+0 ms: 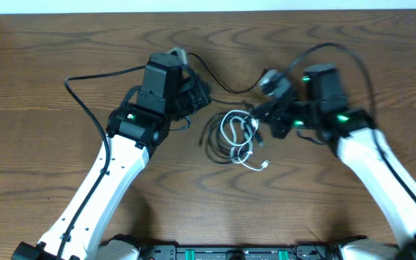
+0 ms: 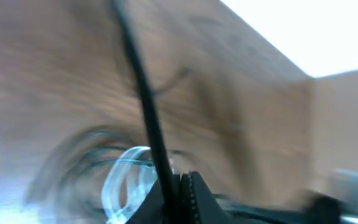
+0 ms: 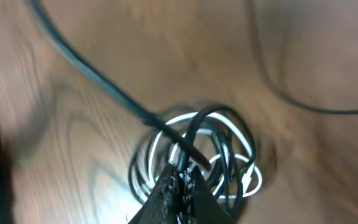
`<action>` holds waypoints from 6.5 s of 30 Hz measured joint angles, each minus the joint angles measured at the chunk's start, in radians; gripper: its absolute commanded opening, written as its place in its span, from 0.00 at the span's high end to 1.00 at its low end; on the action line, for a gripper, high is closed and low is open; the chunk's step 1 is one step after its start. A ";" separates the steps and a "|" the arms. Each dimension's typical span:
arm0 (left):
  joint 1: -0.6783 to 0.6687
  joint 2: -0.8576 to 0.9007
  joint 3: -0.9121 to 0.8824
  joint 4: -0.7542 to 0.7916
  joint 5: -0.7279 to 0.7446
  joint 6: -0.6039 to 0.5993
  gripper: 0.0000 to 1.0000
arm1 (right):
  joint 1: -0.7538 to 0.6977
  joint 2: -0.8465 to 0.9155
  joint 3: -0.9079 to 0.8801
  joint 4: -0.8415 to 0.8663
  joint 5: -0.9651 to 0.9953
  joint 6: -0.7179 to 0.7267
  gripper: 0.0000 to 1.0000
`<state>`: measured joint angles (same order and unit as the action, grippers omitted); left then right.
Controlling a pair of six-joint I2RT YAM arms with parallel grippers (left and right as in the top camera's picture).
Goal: Untangle cables
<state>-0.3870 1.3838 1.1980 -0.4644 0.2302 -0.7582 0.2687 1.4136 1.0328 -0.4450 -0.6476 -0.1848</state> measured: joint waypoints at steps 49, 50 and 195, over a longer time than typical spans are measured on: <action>0.293 -0.004 0.001 0.206 0.448 0.336 0.93 | -0.379 -0.178 0.000 -0.235 0.130 0.360 0.57; 0.294 -0.004 0.001 0.253 0.481 0.296 0.93 | -0.351 -0.178 0.000 -0.226 0.126 0.356 0.54; 0.371 -0.006 0.000 -0.280 -0.077 0.427 0.92 | -0.414 0.370 0.339 -0.632 0.202 0.154 0.54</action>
<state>-0.0158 1.3781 1.1984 -0.7441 0.1528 -0.3309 -0.1455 1.7832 1.3720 -1.0775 -0.4458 -0.0311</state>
